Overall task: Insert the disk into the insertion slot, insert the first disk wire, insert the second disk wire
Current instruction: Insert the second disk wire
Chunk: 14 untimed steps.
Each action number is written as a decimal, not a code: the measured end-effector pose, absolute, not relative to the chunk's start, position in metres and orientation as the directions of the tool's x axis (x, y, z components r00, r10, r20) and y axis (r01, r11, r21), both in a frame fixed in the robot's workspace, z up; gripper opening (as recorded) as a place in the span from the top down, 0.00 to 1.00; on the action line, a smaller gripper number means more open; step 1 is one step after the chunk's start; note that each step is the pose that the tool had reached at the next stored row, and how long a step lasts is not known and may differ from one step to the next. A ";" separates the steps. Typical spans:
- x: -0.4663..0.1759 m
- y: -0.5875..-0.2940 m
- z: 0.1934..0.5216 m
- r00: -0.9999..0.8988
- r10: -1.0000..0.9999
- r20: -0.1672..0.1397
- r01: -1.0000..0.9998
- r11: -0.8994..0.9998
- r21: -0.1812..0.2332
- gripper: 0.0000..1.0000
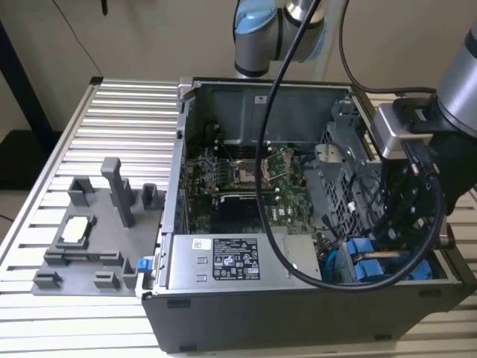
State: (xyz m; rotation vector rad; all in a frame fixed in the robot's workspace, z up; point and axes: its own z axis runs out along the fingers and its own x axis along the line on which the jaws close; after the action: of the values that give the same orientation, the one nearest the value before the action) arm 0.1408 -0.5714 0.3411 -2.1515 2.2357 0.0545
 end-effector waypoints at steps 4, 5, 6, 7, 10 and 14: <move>0.141 -0.571 0.340 -0.038 -0.998 -0.040 -0.999 0.038 -0.002 0.84; 0.141 -0.570 0.339 -0.038 -0.999 -0.035 -0.999 0.038 -0.002 0.84; 0.141 -0.570 0.338 -0.038 -0.999 -0.032 -0.999 0.038 -0.003 0.84; 0.141 -0.569 0.337 -0.038 -0.999 -0.029 -0.999 0.038 -0.003 0.84; 0.141 -0.568 0.335 -0.038 -0.999 -0.024 -0.999 0.038 -0.005 0.84; 0.141 -0.566 0.334 -0.038 -0.999 -0.025 -0.999 0.038 -0.006 0.76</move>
State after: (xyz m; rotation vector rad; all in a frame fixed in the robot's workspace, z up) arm 0.1411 -0.5662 0.3336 -2.1634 2.2479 0.0203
